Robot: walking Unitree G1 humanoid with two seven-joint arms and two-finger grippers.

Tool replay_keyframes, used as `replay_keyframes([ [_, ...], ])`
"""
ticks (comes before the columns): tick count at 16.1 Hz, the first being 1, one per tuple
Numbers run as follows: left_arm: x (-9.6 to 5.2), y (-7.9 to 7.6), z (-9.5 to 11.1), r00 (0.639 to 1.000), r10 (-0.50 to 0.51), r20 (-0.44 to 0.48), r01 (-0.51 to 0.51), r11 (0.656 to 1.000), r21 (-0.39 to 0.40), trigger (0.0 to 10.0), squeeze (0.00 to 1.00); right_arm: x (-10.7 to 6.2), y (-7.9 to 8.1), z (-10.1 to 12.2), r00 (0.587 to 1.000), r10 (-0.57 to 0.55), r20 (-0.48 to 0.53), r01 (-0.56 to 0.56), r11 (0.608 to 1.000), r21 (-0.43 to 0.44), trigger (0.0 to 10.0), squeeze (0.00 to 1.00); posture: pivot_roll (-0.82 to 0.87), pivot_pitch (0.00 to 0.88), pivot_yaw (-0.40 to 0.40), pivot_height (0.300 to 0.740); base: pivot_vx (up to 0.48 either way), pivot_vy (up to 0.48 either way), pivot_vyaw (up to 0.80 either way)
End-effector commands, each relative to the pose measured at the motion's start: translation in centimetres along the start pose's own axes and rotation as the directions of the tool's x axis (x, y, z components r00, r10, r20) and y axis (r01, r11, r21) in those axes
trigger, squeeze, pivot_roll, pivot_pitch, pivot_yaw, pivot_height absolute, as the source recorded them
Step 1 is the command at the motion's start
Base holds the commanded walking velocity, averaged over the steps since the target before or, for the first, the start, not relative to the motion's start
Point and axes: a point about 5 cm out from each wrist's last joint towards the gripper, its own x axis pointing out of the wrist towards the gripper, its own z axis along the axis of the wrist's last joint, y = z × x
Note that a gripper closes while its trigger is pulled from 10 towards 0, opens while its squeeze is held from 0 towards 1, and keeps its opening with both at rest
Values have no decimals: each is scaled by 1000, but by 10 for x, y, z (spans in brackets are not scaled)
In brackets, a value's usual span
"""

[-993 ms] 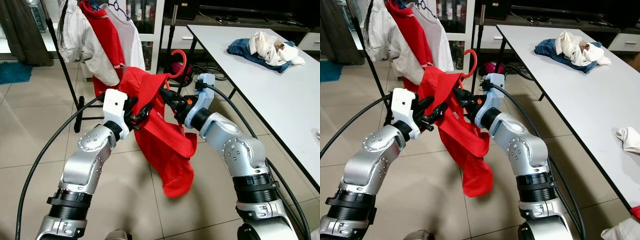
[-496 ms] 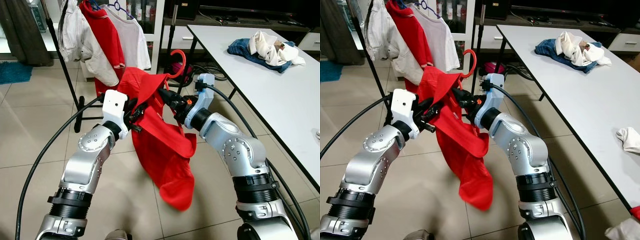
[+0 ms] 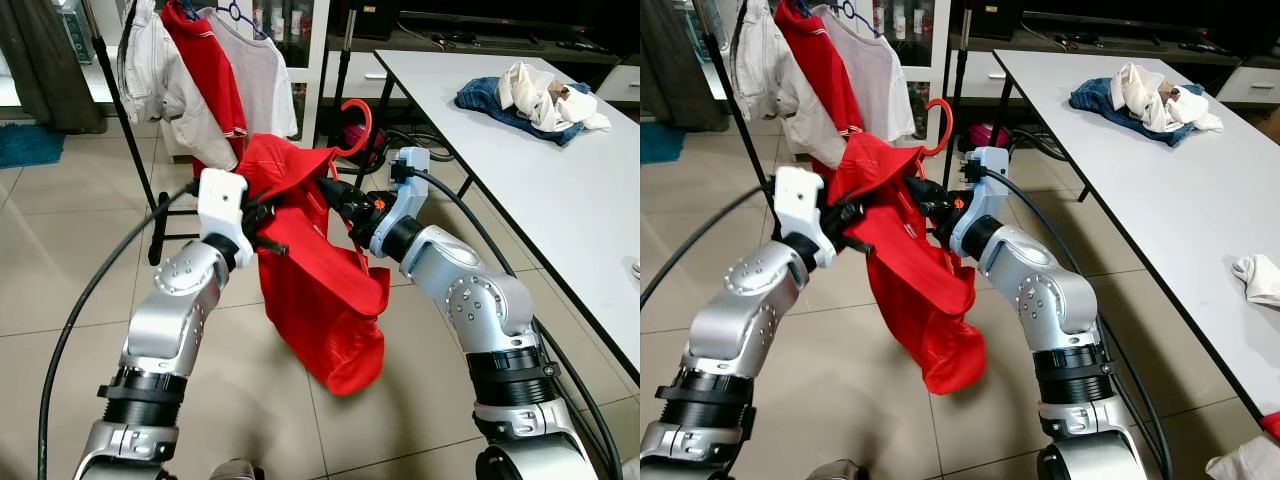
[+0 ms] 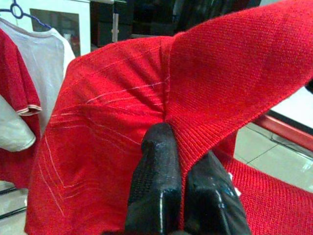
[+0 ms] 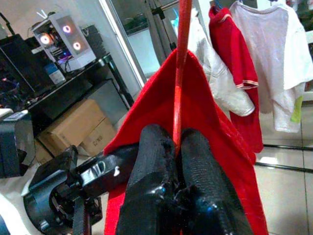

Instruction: Hang hanger

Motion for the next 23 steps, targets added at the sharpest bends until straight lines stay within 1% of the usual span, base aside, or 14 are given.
replay_keyframes([
  [1, 2, 0, 5, 1000, 5, 12, -5, 1000, -15, 0, 0, -2, 0, 9, 1000, 10, 23, -9, 1000, -25, 10000, 0, -19, 0, -91, 740, 0, 0, 0],
  [2, 3, 0, 5, 1000, 5, 14, -5, 1000, -21, 0, 0, -2, 0, 9, 1000, 10, 22, -9, 1000, -27, 10000, 0, -20, 0, -92, 740, 0, 0, 0],
  [3, 3, -1, 7, 1000, 0, 26, 1, 999, -45, 0, 0, -2, 0, 8, 1000, 10, 18, -10, 999, -30, 10000, 0, -22, 0, -92, 740, 0, 0, 0],
  [5, 4, -1, 12, 999, -3, 35, 5, 998, -55, 0, 0, -3, -1, 5, 1000, 5, 1, -5, 999, -46, 10000, 0, -23, 0, -93, 740, 0, 0, 0],
  [9, 9, 1, 54, 993, -33, 110, 33, 999, 2, 0, 0, -13, -12, -17, 990, -52, -132, 33, 990, -137, 10000, 0, -22, 0, -99, 740, 0, 0, 0],
  [10, 9, 2, 60, 993, -38, 110, 36, 999, 20, 0, 0, -16, -14, -21, 986, -63, -157, 38, 987, -159, 10000, 0, -22, 0, -98, 740, 0, 0, 0],
  [11, 9, 5, 65, 996, -23, 90, 18, 999, 47, 0, 0, -19, -16, -28, 977, -80, -196, 40, 978, -203, 10000, 0, -23, 0, -97, 740, 0, 0, 0],
  [13, 9, 9, 68, 998, 1, 64, -5, 998, 61, 0, 0, -21, -15, -31, 973, -73, -220, 21, 973, -232, 10000, 0, -24, 0, -96, 740, 0, 0, 0],
  [14, 9, 10, 67, 999, 13, 34, -15, 998, 62, 0, 0, -22, -14, -33, 969, -64, -237, 4, 970, -245, 10000, 0, -24, 0, -96, 740, 0, 0, 0],
  [16, 10, 6, 60, 1000, -6, -30, 10, 994, 109, 0, 0, -22, -12, -34, 967, -55, -249, -14, 964, -267, 10000, 0, -25, 0, -97, 740, 0, 0, 0],
  [17, 10, 4, 57, 999, -13, -43, 17, 995, 98, 0, 0, -21, -11, -33, 967, -52, -249, -17, 963, -269, 10000, 0, -25, 0, -97, 740, 0, 0, 0],
  [18, 11, 3, 47, 997, 6, -83, 3, 994, 107, 0, 0, -19, -3, -30, 968, -8, -250, -61, 961, -270, 10000, 0, -24, 0, -97, 740, 0, 0, 0],
  [21, 15, 2, 47, 996, 19, -88, -11, 996, 93, 0, 0, -19, 6, -36, 952, 30, -304, -127, 943, -306, 10000, 0, -27, 0, -100, 740, 0, 0, 0],
  [23, 18, 1, 44, 991, 26, -128, -14, 995, 94, 0, 0, -19, 11, -42, 946, 39, -323, -146, 937, -316, 10000, 0, -28, 0, -100, 740, 0, 0, 0],
])
